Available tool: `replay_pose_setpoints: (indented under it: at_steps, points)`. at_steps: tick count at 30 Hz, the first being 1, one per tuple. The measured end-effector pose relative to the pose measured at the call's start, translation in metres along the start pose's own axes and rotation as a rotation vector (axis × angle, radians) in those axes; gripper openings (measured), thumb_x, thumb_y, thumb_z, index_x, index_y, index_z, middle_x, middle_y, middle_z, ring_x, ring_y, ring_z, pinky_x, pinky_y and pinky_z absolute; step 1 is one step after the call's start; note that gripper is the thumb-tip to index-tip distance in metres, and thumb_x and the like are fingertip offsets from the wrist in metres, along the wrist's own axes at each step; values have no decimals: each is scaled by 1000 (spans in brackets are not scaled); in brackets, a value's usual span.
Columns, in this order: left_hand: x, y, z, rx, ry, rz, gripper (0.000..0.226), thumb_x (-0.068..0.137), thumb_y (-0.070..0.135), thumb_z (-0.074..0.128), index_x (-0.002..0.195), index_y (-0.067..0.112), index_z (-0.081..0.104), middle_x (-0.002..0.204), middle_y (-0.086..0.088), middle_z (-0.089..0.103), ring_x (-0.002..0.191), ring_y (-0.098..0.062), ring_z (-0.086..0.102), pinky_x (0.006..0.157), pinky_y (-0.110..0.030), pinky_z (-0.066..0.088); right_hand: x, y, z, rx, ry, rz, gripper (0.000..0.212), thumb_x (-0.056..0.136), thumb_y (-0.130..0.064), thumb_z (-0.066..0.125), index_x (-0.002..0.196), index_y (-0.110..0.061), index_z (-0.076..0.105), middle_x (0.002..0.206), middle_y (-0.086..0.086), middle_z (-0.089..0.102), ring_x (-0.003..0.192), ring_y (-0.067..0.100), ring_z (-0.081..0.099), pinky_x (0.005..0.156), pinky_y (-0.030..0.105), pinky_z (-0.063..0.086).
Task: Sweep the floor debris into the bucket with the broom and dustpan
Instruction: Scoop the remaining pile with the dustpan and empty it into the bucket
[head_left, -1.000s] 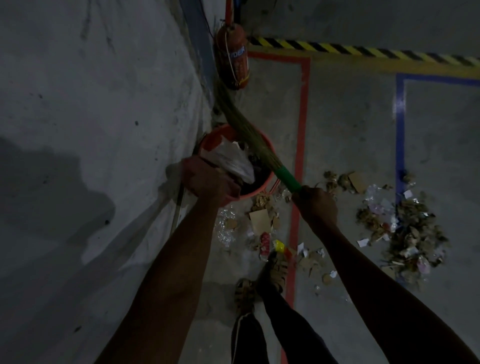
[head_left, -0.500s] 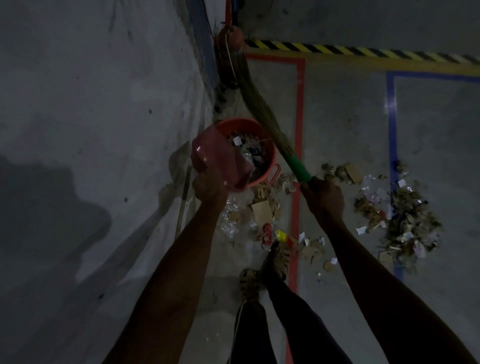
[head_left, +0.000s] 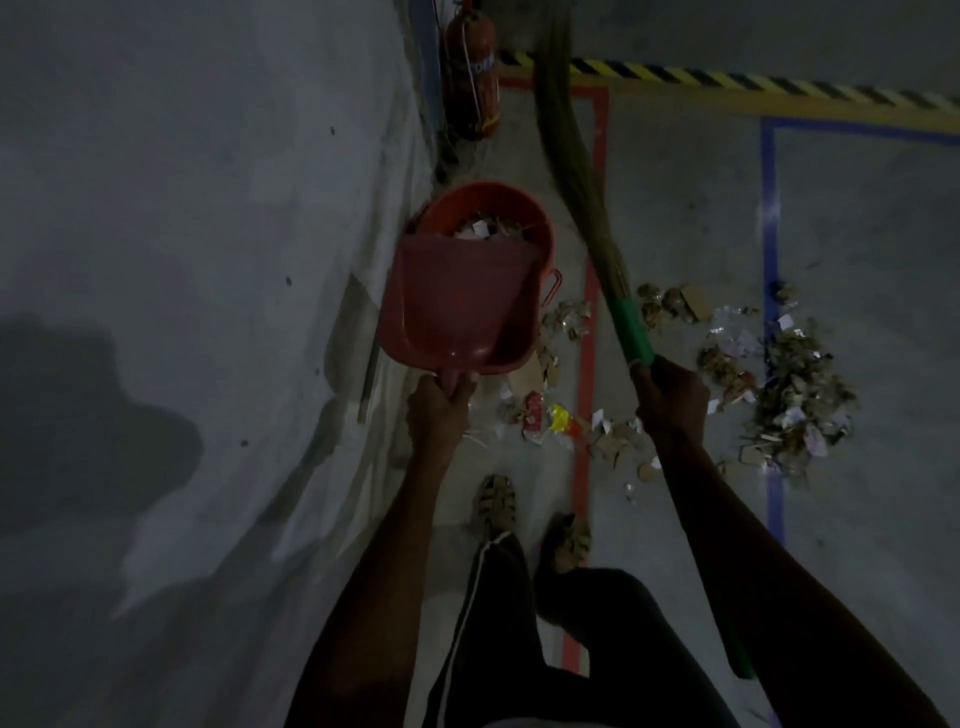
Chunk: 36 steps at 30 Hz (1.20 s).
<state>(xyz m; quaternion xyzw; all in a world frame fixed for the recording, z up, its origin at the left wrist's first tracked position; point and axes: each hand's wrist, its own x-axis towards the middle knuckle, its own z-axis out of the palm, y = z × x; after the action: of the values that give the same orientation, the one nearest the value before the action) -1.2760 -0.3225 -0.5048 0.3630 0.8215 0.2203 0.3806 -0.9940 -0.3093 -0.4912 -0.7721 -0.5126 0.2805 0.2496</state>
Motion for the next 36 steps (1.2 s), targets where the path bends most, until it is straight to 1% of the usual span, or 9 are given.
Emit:
replay_pose_setpoints:
  at_steps: [3, 5, 8, 13, 18, 24, 27, 32, 36]
  points:
    - [-44, -22, -3, -82, 69, -18, 60, 85, 58, 67, 102, 1, 62, 91, -12, 68, 81, -28, 65, 69, -37, 51, -27, 18, -12, 49, -38, 78, 50, 90, -51, 49, 80, -6, 66, 58, 15, 63, 50, 33, 62, 50, 48, 55]
    - [-74, -36, -3, -150, 112, -9, 56, 86, 55, 68, 101, 1, 62, 87, -9, 68, 77, -25, 66, 66, -37, 52, -50, 32, -18, 91, -87, 104, 42, 96, -40, 55, 80, -4, 68, 57, 15, 63, 43, 24, 59, 45, 39, 52]
    - [-112, -61, 1, -154, 205, 14, 50, 88, 50, 67, 99, 1, 64, 84, -4, 66, 75, -19, 63, 60, -26, 42, -86, 57, -18, 145, -212, 146, 37, 98, -33, 60, 78, -2, 68, 56, 14, 61, 37, 15, 57, 37, 26, 46]
    - [-162, -116, 31, -212, 403, -65, 47, 91, 43, 67, 104, -2, 63, 87, -2, 61, 78, -16, 56, 58, -18, 30, -136, 114, 12, 113, -445, 104, 33, 96, -35, 65, 82, -5, 70, 54, 11, 63, 38, 18, 58, 39, 29, 48]
    - [-178, -191, 80, -254, 450, -176, 57, 88, 52, 66, 109, -1, 64, 100, -15, 71, 88, -28, 67, 70, -31, 48, -170, 172, 76, -2, -611, 125, 34, 96, -35, 66, 88, -2, 71, 65, 22, 68, 43, 22, 63, 37, 26, 49]
    - [-154, -269, 128, -173, 455, -221, 70, 84, 65, 58, 107, 0, 65, 95, -20, 71, 87, -36, 68, 71, -38, 50, -163, 225, 172, -38, -647, 332, 30, 92, -28, 72, 85, 1, 72, 61, 8, 65, 35, 12, 57, 37, 23, 48]
    - [-133, -295, 142, -166, 450, -267, 61, 86, 57, 64, 108, 0, 65, 99, -18, 71, 92, -35, 67, 69, -33, 44, -145, 238, 220, -44, -642, 356, 31, 93, -31, 71, 90, 0, 69, 78, 12, 72, 44, 16, 62, 48, 32, 56]
    - [-104, -331, 165, -135, 492, -267, 62, 89, 54, 63, 115, -3, 62, 107, -20, 69, 96, -36, 65, 68, -29, 36, -118, 247, 282, 11, -672, 414, 32, 96, -27, 67, 104, 4, 62, 88, 16, 71, 50, 19, 62, 38, 26, 48]
    - [-90, -348, 178, -86, 493, -260, 61, 91, 51, 63, 116, -4, 61, 111, -21, 68, 102, -36, 63, 69, -26, 31, -110, 264, 309, 75, -663, 573, 30, 96, -23, 67, 109, 2, 56, 90, 15, 68, 52, 20, 61, 37, 24, 47]
